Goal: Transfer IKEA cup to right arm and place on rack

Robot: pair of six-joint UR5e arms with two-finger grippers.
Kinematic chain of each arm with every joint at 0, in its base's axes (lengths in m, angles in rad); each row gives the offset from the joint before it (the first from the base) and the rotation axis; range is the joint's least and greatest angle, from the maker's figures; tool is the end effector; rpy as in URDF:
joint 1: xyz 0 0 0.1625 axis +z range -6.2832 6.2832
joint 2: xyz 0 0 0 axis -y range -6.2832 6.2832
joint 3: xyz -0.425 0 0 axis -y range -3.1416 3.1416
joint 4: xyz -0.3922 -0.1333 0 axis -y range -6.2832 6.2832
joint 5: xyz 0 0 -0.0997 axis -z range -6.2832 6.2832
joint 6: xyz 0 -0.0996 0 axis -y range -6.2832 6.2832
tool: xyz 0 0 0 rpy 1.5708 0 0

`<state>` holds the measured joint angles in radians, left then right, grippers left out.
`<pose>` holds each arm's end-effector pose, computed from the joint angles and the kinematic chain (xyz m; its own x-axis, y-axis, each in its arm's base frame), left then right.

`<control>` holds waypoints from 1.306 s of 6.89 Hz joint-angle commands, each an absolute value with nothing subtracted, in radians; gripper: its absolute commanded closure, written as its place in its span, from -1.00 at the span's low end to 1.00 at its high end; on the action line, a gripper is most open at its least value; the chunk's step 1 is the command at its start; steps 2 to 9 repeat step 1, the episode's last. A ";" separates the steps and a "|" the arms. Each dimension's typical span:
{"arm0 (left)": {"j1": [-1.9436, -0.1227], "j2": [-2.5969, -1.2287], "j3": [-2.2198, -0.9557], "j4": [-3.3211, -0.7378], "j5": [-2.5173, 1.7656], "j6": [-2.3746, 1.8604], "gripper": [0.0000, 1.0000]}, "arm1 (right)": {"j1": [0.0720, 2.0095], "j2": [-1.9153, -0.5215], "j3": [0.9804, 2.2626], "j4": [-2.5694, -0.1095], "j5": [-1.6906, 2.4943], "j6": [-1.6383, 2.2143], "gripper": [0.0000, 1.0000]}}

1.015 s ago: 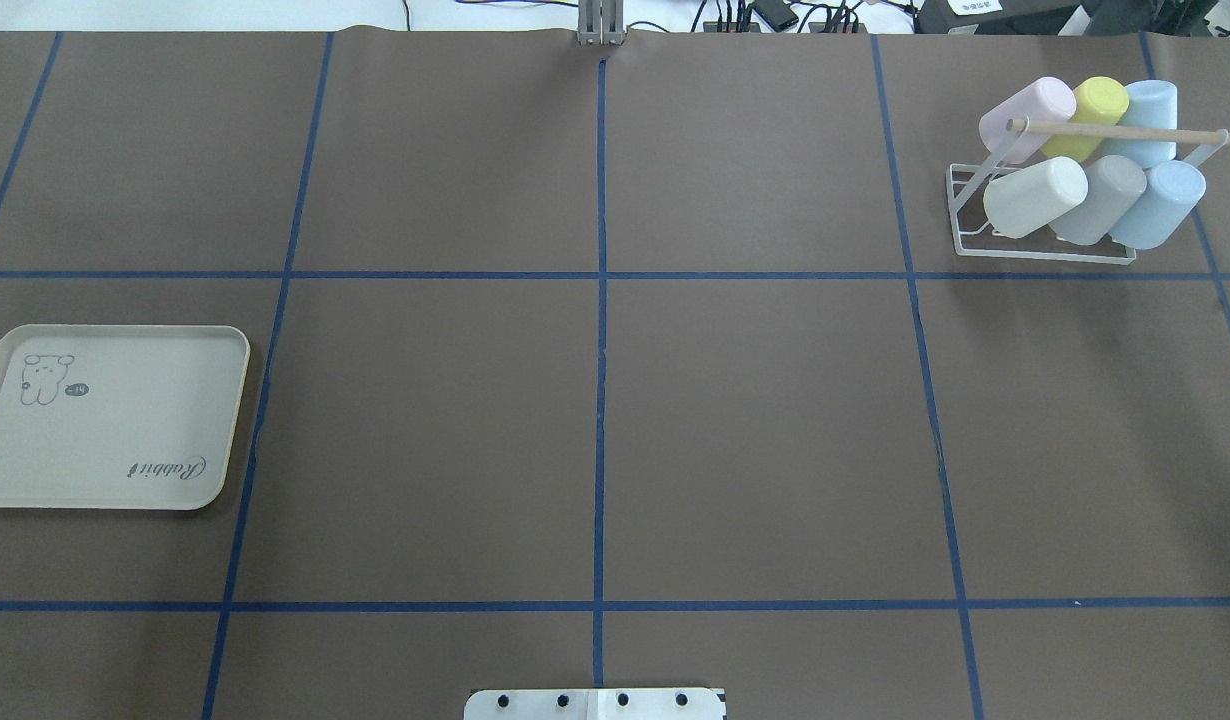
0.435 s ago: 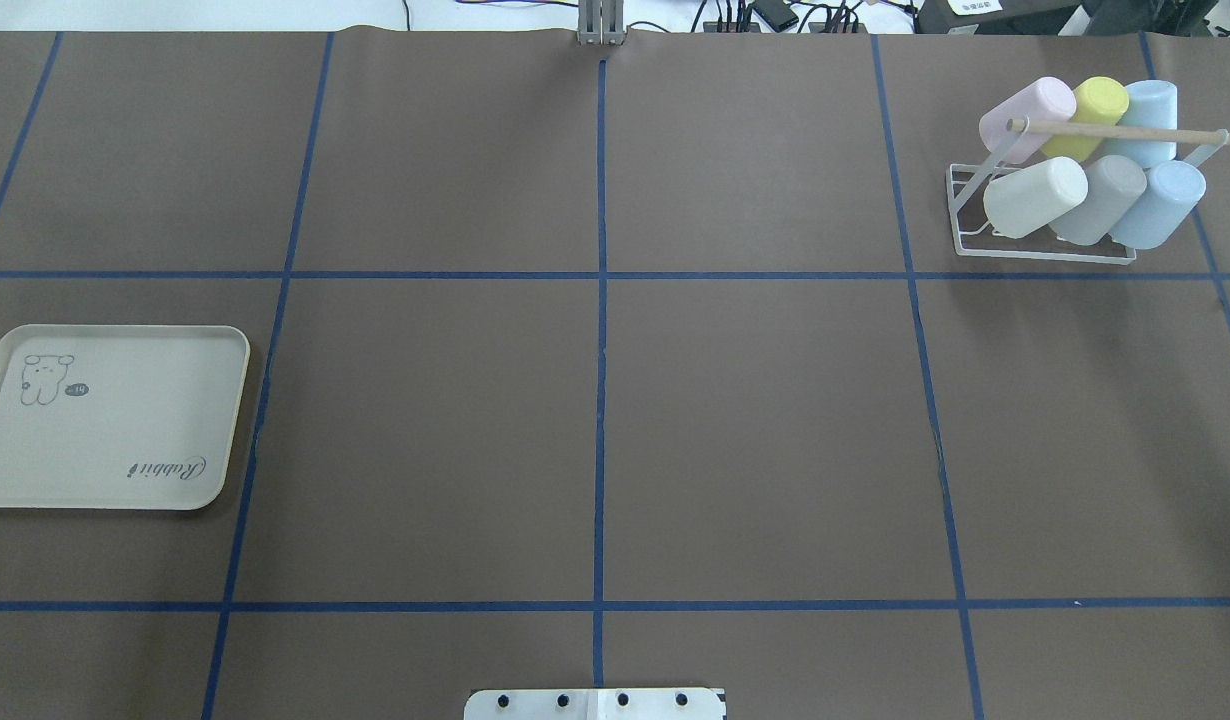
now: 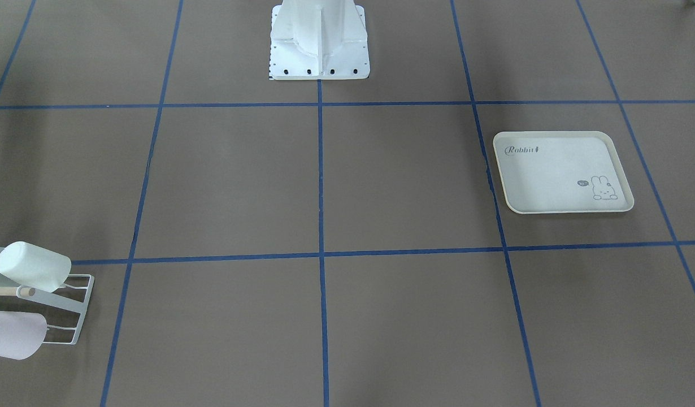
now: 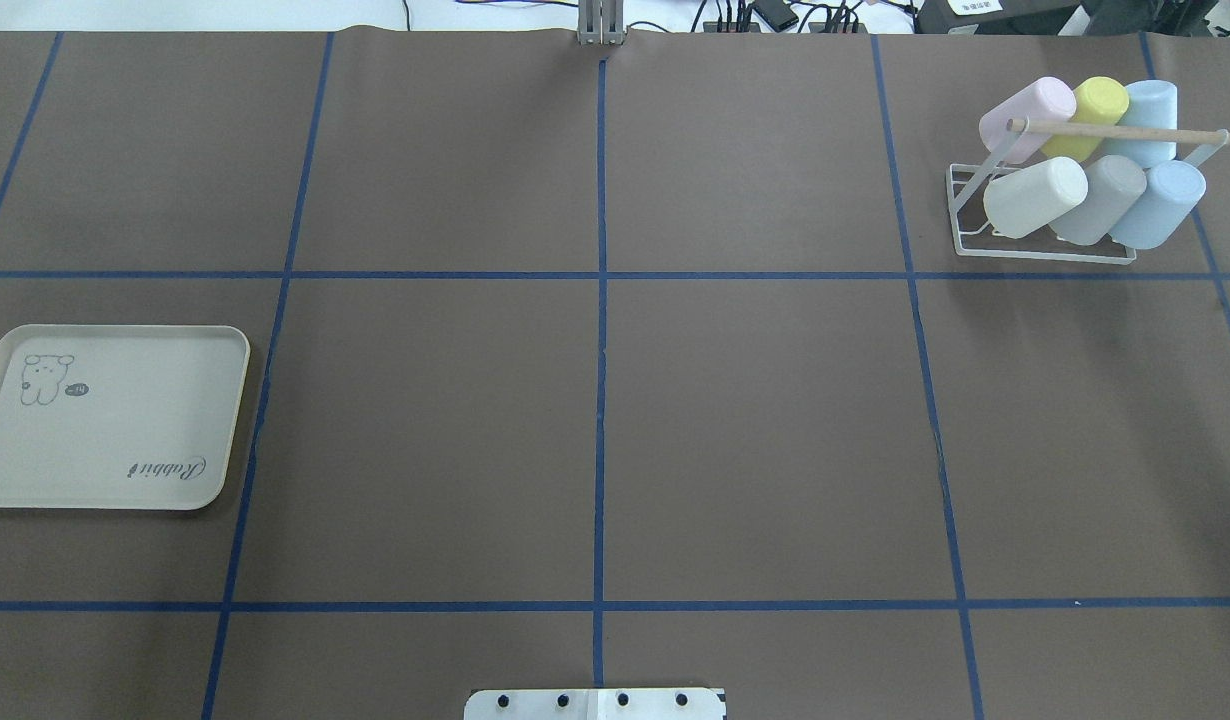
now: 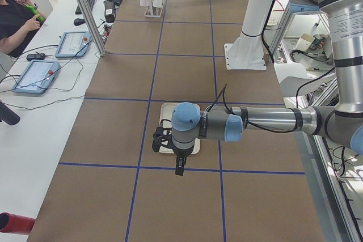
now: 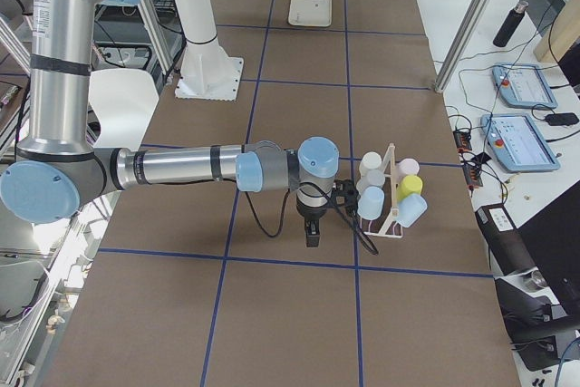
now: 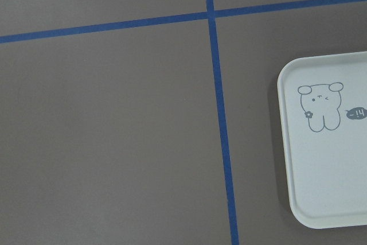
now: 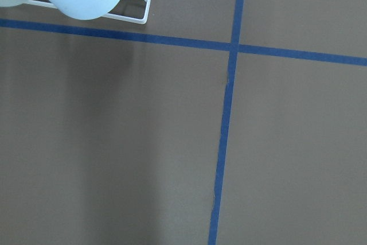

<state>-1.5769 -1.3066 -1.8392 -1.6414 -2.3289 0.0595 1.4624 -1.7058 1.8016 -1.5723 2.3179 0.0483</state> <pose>-0.0672 -0.3856 0.6358 0.7255 0.1062 -0.6800 -0.0371 0.9926 0.1154 0.0177 -0.4439 0.6095 0.7268 -0.0950 0.6803 0.0727 0.9955 0.0614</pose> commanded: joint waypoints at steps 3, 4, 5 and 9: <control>-1.577 -1.307 -1.842 -1.643 -2.330 0.060 -1.00 | 1.459 -1.706 1.802 -1.572 2.318 0.052 -1.00; -1.577 -1.307 -1.842 -1.643 -2.330 0.060 -1.00 | 1.459 -1.706 1.802 -1.572 2.318 0.052 -1.00; -1.577 -1.307 -1.842 -1.643 -2.330 0.060 -1.00 | 1.459 -1.706 1.802 -1.572 2.318 0.052 -1.00; -1.577 -1.307 -1.842 -1.643 -2.330 0.060 -1.00 | 1.459 -1.706 1.802 -1.572 2.318 0.052 -1.00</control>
